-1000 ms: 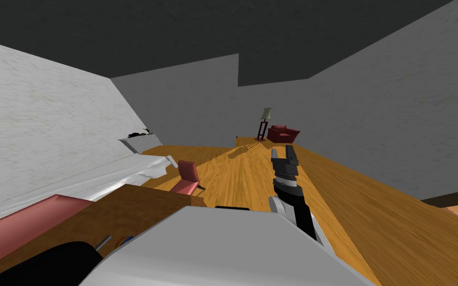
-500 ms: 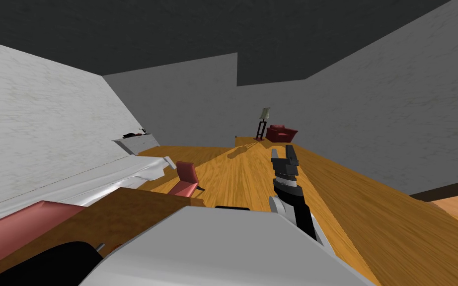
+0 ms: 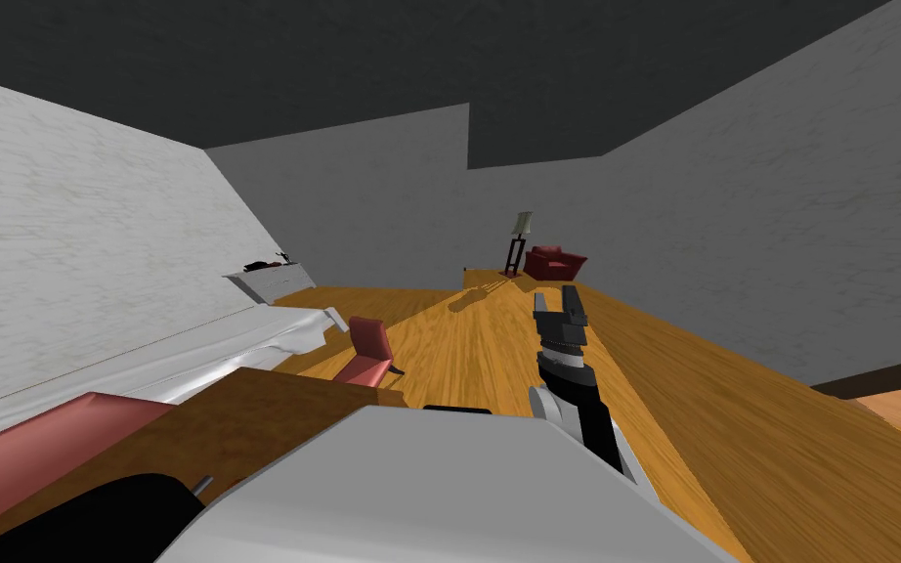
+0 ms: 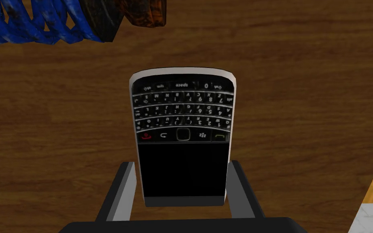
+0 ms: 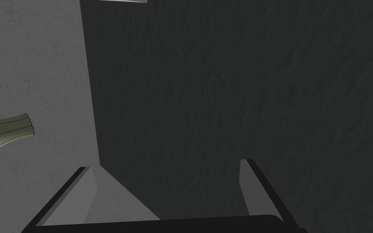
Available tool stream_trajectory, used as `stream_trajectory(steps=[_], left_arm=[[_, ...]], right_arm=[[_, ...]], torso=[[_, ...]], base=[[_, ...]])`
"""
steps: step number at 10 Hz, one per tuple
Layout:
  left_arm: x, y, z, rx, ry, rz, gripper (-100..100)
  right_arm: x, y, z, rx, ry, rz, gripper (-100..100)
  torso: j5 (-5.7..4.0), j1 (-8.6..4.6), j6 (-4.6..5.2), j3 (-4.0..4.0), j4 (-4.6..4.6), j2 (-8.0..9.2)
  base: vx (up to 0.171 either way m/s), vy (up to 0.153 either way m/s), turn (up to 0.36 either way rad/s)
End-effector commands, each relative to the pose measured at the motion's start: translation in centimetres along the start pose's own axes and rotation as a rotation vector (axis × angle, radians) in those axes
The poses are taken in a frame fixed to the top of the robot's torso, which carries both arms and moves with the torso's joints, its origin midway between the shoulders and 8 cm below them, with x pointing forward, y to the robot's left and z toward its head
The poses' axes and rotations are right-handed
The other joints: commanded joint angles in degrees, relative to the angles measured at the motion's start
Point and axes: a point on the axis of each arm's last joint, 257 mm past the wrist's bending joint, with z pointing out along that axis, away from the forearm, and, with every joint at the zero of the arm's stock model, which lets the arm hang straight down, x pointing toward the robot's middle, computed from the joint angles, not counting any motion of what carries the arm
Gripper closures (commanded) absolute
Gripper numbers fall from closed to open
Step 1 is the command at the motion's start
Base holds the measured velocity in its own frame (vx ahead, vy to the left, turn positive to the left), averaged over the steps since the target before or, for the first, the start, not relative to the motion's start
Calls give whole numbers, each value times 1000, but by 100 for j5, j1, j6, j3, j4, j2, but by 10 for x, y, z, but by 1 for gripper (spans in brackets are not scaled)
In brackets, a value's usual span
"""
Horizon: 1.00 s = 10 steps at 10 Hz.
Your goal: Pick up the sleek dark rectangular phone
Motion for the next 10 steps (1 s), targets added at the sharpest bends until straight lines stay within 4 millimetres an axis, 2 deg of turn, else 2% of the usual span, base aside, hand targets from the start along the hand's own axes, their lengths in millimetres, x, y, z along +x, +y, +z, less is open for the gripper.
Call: stream_trajectory(steps=[1,4,5,6,8,9,10], left_arm=[[0,0,0,0,0,0,100],[0,0,0,0,0,0,100],[0,0,0,0,0,0,0],[-3,-8,-11,5,-1,-3,100],[-5,-16,-24,5,-4,-7,100],[-3,-13,-20,7,-3,-3,100],[-3,-13,-21,6,-3,-5,0]], right_arm=[[0,0,0,0,0,0,0],[0,0,0,0,0,0,0],[0,0,0,0,0,0,0],[0,0,0,0,0,0,0],[0,0,0,0,0,0,0],[0,0,0,0,0,0,0],[0,0,0,0,0,0,0]], torso=[[0,0,0,0,0,0],[4,6,1,1,1,1],[4,6,0,1,1,1],[4,6,0,1,1,1],[-4,-15,1,-1,-1,-2],[-4,-18,1,-2,0,-3],[0,-9,-1,-1,0,-2]], base=[[0,0,0],[0,0,0],[0,0,0],[6,-34,-27],[8,-54,-14],[3,-25,-2],[1,-5,2]])
